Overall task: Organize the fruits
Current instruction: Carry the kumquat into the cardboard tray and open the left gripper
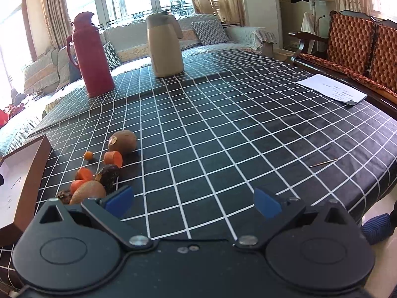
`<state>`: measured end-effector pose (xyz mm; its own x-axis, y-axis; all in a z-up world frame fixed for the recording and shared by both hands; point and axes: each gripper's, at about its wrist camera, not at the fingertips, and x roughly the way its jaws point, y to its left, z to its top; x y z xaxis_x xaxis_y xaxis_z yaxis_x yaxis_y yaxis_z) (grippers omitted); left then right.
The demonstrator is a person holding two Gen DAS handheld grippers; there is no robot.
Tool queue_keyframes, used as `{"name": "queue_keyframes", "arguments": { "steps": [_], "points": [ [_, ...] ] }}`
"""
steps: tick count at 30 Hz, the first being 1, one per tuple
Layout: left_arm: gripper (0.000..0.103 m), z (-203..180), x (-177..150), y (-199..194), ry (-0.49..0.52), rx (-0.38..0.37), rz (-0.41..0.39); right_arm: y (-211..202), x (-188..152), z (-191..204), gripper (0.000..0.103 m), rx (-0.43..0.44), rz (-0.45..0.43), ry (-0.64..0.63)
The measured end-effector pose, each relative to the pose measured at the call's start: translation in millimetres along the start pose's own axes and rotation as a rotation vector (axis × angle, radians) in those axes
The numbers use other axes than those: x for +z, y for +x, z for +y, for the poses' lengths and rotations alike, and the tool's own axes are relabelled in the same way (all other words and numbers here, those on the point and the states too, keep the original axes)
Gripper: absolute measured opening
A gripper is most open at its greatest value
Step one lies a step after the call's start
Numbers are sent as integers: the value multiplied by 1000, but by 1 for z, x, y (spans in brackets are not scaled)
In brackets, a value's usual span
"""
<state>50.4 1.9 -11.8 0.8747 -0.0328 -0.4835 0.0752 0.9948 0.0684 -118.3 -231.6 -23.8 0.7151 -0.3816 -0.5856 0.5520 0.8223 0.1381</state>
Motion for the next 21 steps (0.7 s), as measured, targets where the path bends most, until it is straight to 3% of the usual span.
{"name": "queue_keyframes", "arguments": {
  "steps": [4, 9, 16, 21],
  "points": [
    [20, 36, 0, 43, -57, 73, 104, 9, -1, 18, 103, 32, 23, -22],
    [20, 49, -9, 72, -109, 84, 213, 22, 2, 49, 103, 54, 26, -90],
    [20, 54, -16, 83, -155, 86, 288, 46, 3, 87, 103, 100, 69, -162],
    [22, 59, -18, 77, -160, 84, 273, 57, -3, 101, 103, 118, 87, -207]
  ]
}}
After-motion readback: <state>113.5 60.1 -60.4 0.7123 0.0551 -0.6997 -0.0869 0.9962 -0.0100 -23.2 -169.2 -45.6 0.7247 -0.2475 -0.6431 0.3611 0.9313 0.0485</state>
